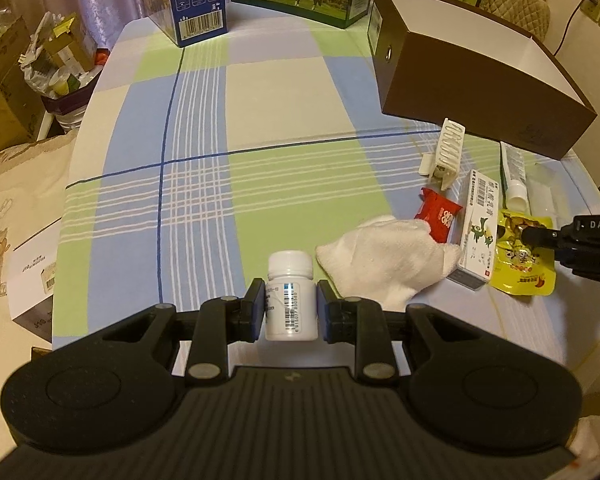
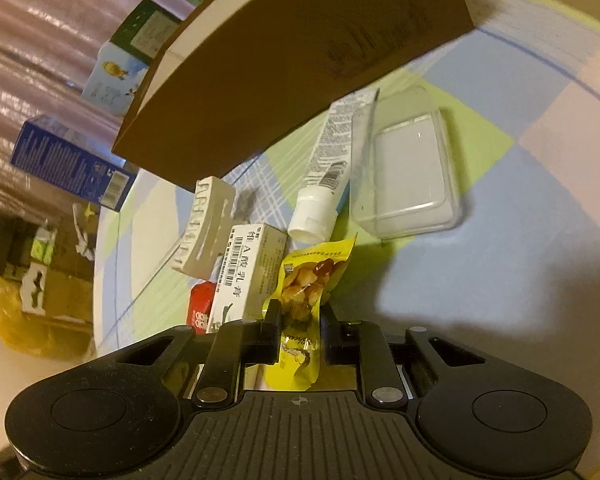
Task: Organize objects
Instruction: 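Grasp the yellow snack packet with the right tool while the left tool holds the pill bottle, then carry the yellow packet and the pill bottle over the brown box with both tools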
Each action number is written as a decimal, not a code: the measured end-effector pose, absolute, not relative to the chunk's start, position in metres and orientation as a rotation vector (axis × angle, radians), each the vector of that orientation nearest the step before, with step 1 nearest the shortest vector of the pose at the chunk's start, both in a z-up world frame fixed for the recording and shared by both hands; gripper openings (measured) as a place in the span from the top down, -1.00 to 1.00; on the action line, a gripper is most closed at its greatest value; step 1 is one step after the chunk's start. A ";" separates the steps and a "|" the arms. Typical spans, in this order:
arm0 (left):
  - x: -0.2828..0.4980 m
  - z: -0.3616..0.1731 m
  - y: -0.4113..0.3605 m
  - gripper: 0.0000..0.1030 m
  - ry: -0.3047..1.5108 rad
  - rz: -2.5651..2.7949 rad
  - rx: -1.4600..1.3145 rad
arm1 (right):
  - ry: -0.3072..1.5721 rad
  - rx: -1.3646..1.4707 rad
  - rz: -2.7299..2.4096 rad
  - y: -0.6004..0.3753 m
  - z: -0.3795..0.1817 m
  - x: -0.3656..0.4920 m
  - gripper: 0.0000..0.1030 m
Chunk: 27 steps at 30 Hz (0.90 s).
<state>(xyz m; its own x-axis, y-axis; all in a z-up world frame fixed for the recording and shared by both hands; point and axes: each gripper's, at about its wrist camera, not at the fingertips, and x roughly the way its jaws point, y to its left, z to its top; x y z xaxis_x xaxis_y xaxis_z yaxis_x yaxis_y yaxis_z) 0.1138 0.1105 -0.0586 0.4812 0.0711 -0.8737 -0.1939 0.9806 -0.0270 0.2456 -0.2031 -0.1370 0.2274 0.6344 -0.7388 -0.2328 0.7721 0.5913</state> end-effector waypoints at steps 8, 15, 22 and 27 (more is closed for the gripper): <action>0.123 -0.055 0.106 0.56 1.036 0.127 -0.122 | 1.160 0.341 0.615 -0.210 -0.116 0.238 0.72; 0.131 -0.050 0.102 0.56 1.011 0.090 -0.114 | 1.136 0.323 0.603 -0.212 -0.099 0.236 0.72; 0.143 -0.045 0.092 0.56 0.993 0.049 -0.099 | 1.099 0.310 0.614 -0.219 -0.080 0.235 0.72; 0.153 -0.039 0.082 0.56 0.970 0.024 -0.093 | 1.077 0.301 0.637 -0.224 -0.066 0.238 0.72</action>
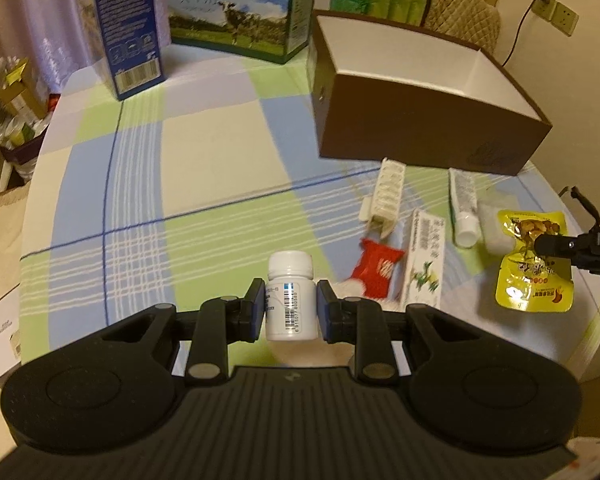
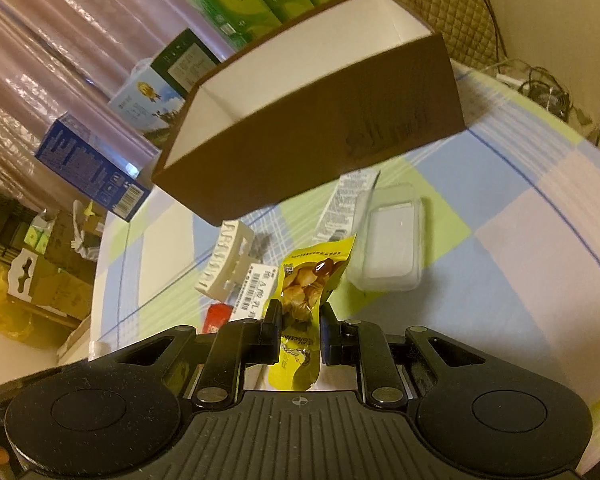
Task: Organize objects
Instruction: 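Carry the yellow packet and the pill bottle over the brown box with both tools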
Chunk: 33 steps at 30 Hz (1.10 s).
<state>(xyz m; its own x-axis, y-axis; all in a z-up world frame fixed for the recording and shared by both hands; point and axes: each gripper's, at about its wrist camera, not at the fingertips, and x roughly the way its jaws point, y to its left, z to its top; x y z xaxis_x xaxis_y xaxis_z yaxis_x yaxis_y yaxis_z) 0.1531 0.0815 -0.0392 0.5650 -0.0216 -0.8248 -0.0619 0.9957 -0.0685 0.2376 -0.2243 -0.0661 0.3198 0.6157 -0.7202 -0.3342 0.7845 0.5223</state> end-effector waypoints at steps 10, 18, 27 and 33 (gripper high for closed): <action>0.187 -0.018 0.048 0.56 0.906 -0.001 -0.085 | 1.016 0.294 0.707 -0.227 -0.035 0.265 0.72; 0.232 0.004 0.020 0.56 0.847 -0.001 -0.068 | 0.961 0.290 0.751 -0.227 -0.008 0.306 0.72; 0.293 0.023 -0.006 0.56 0.798 0.001 -0.050 | 0.888 0.322 0.791 -0.211 0.018 0.361 0.72; 0.333 0.030 -0.018 0.56 0.781 0.004 -0.034 | 0.875 0.332 0.803 -0.202 0.023 0.395 0.72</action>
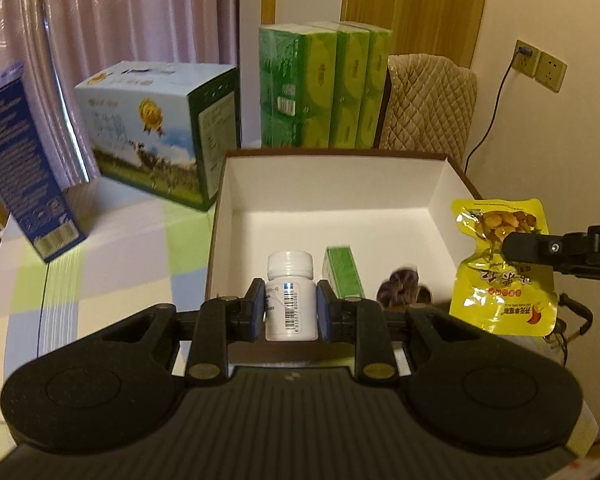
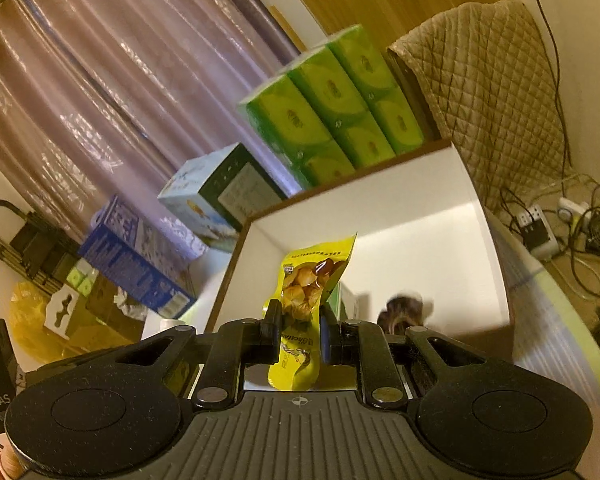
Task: Organize objects
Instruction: 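Carry the yellow packet and the pill bottle over the brown box with both tools, then release the pill bottle with the left tool while the right tool drops the packet into the box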
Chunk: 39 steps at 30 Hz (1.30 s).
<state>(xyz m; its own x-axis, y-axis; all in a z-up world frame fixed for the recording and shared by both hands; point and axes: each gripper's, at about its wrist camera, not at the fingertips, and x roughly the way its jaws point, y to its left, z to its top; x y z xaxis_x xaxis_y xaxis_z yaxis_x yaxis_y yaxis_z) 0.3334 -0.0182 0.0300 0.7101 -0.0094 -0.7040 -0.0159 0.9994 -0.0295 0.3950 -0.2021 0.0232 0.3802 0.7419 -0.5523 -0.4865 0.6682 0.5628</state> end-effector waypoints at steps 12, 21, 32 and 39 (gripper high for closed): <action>0.400 0.021 -0.031 0.56 0.803 0.019 -0.004 | 0.894 0.294 0.767 -0.189 0.009 0.456 0.72; 0.438 -0.009 -0.033 0.56 0.873 0.037 0.015 | 0.954 0.248 0.714 -0.183 -0.018 0.488 0.72; 0.459 -0.037 -0.030 0.56 0.940 0.059 0.025 | 1.013 0.211 0.698 -0.176 -0.042 0.500 0.72; 0.465 -0.050 -0.027 0.56 0.971 0.064 0.011 | 1.017 0.210 0.697 -0.175 -0.045 0.502 0.72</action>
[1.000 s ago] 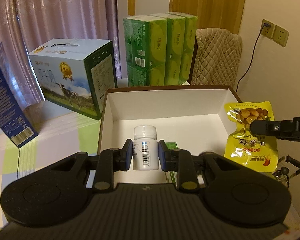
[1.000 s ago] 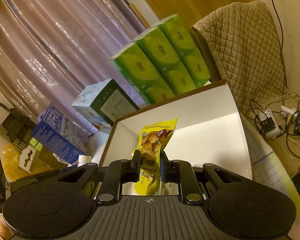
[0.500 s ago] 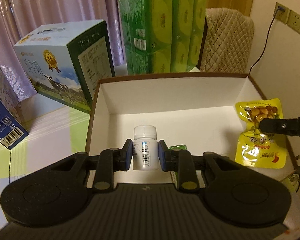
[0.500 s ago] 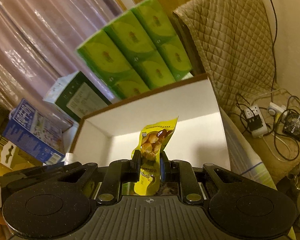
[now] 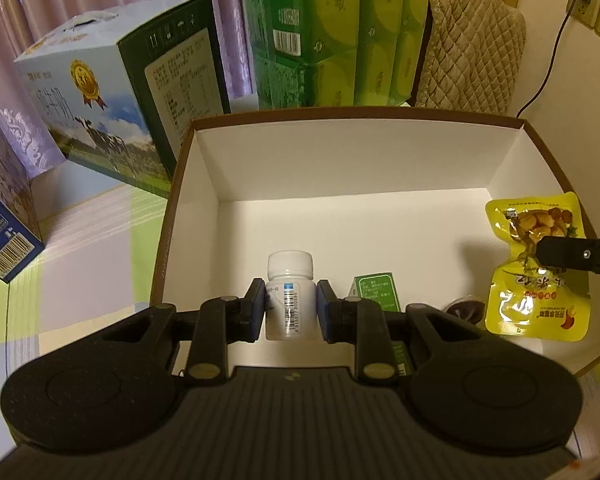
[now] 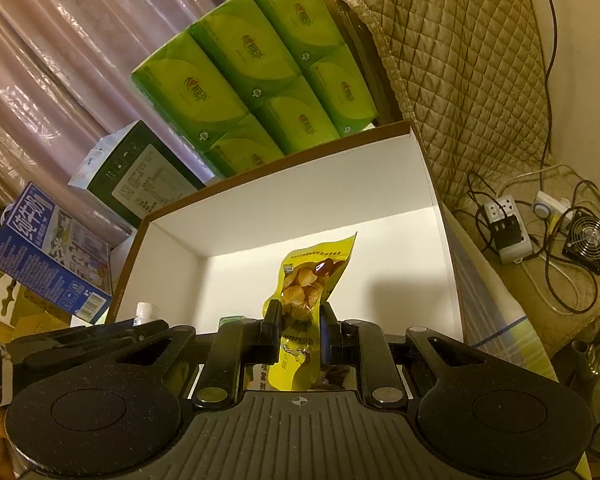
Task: Organize objects
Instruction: 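Release the pill bottle with the left tool while the right tool drops the packet into the box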
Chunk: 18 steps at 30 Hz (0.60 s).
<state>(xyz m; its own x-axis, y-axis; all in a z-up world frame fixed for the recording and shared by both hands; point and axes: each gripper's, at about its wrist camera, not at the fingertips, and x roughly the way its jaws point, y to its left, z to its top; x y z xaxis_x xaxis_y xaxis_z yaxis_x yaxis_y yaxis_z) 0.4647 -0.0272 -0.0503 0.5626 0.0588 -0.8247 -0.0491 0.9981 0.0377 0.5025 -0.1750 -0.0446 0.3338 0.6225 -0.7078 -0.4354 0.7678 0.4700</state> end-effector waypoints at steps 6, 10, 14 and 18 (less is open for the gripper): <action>0.467 -0.053 -0.030 0.23 0.956 0.046 0.034 | 1.021 0.208 0.698 -0.172 -0.046 0.503 0.72; 0.468 -0.052 -0.030 0.19 0.955 0.045 0.040 | 1.025 0.205 0.702 -0.170 -0.046 0.502 0.72; 0.468 -0.053 -0.028 0.19 0.963 0.051 0.032 | 1.029 0.201 0.705 -0.167 -0.048 0.502 0.72; 0.466 -0.051 -0.024 0.19 0.964 0.055 0.020 | 1.036 0.194 0.707 -0.164 -0.049 0.502 0.72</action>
